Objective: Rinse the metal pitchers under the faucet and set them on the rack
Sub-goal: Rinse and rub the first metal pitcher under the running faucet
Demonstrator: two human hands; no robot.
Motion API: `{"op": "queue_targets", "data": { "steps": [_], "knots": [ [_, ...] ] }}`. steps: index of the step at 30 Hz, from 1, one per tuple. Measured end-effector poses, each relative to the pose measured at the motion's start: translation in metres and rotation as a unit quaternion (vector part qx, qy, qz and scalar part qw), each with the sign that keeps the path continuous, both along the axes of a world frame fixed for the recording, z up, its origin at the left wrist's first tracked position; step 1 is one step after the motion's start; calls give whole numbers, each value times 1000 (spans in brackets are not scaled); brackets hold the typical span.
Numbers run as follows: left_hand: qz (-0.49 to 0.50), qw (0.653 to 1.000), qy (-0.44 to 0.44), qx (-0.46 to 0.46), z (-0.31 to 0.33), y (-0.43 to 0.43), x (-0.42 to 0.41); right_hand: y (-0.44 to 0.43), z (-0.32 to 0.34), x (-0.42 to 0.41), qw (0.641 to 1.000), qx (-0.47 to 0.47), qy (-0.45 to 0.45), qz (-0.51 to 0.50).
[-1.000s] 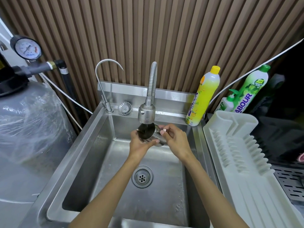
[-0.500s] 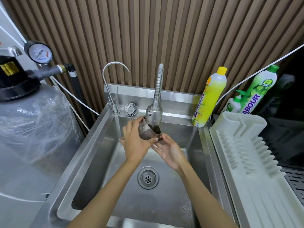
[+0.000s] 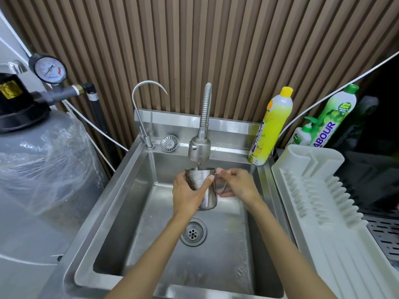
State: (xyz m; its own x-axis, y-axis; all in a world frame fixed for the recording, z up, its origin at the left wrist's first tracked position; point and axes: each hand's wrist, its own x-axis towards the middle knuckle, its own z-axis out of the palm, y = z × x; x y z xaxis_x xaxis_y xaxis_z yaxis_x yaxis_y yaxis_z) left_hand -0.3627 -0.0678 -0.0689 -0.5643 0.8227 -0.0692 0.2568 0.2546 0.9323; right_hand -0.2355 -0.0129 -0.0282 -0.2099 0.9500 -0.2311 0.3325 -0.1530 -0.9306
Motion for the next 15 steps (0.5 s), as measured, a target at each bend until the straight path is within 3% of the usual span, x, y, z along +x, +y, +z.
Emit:
{"op": "queue_targets", "data": {
  "steps": [4,8,10,12,15],
  "knots": [
    [-17,997,-69,10,-2,1,4,9,27,-3,973,143,-174,51],
    [-14,991,-126,38,0,11,3,16,32,-6,955,210,-205,47],
    [-7,992,-114,60,2,17,1,18,25,-6,974,180,-137,31],
    [4,993,-84,84,5,21,-1,18,14,-8,992,124,-12,15],
    [19,991,-46,127,9,22,-4,16,-3,-14,983,30,178,26]
  ]
}}
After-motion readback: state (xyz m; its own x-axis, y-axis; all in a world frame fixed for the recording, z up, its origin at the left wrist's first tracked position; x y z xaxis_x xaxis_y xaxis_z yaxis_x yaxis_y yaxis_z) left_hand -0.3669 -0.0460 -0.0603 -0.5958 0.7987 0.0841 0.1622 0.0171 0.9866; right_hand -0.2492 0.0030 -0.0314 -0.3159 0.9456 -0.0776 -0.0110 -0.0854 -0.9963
